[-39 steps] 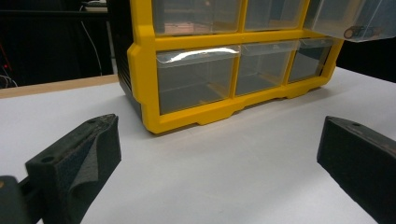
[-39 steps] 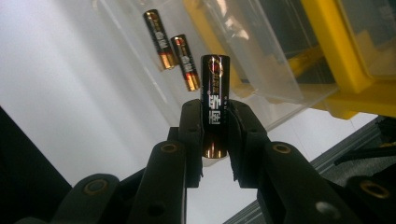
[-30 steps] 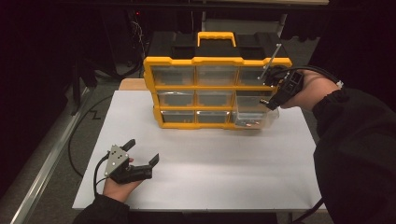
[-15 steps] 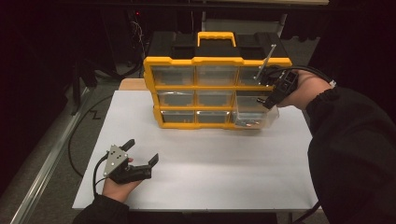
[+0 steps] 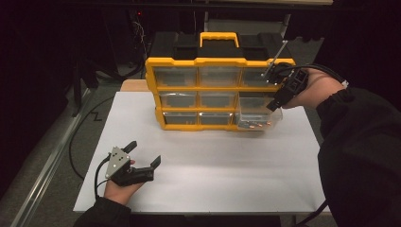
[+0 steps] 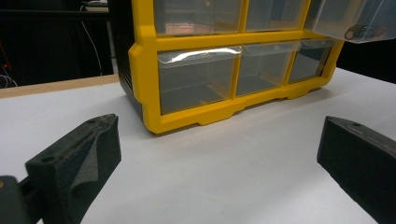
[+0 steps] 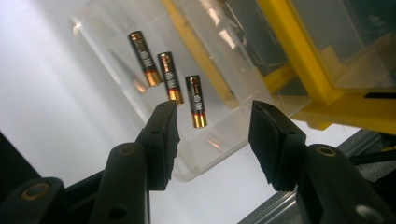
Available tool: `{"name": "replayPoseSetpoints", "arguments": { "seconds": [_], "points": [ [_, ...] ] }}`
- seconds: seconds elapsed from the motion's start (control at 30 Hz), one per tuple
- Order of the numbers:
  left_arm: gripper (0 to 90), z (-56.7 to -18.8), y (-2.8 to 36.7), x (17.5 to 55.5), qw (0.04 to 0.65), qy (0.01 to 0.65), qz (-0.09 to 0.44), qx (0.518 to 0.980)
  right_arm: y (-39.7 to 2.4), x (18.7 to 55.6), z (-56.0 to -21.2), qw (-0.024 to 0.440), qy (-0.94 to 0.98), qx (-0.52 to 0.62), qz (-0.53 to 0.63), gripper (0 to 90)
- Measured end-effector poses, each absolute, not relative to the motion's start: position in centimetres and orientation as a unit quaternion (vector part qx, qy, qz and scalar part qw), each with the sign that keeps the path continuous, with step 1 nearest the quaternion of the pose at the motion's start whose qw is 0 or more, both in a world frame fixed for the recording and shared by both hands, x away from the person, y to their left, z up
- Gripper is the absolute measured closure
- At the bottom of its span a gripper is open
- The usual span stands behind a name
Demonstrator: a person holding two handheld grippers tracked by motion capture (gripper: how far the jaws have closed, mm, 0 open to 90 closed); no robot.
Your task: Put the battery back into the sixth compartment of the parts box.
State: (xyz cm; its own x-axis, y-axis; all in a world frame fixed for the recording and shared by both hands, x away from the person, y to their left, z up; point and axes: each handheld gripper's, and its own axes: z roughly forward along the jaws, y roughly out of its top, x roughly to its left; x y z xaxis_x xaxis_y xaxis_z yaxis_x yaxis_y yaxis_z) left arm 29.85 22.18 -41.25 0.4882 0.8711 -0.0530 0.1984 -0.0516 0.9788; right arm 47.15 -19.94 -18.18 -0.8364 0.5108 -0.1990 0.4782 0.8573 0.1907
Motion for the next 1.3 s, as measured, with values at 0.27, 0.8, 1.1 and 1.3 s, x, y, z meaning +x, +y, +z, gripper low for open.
{"name": "replayPoseSetpoints", "arguments": {
  "seconds": [0.27, 0.8, 1.1, 1.3],
  "points": [
    [0.4, -41.3, 22.0, 29.8, 0.555, 0.403, 0.302, 0.662, -19.5, 45.3, -17.9, 0.117, 0.96, 0.244, 0.067, 53.5],
    [0.4, -41.3, 21.9, 29.8, 0.554, 0.402, 0.303, 0.663, -19.3, 41.7, -19.4, 0.105, 0.966, 0.227, 0.07, 54.8],
    [0.4, -41.3, 21.8, 29.8, 0.553, 0.402, 0.303, 0.664, -18.8, 40.9, -21.9, 0.091, 0.966, 0.229, 0.072, 54.8],
    [0.4, -41.3, 21.8, 29.8, 0.553, 0.402, 0.302, 0.664, -18.6, 40.8, -24.2, 0.079, 0.969, 0.223, 0.069, 54.0]
  ]
}}
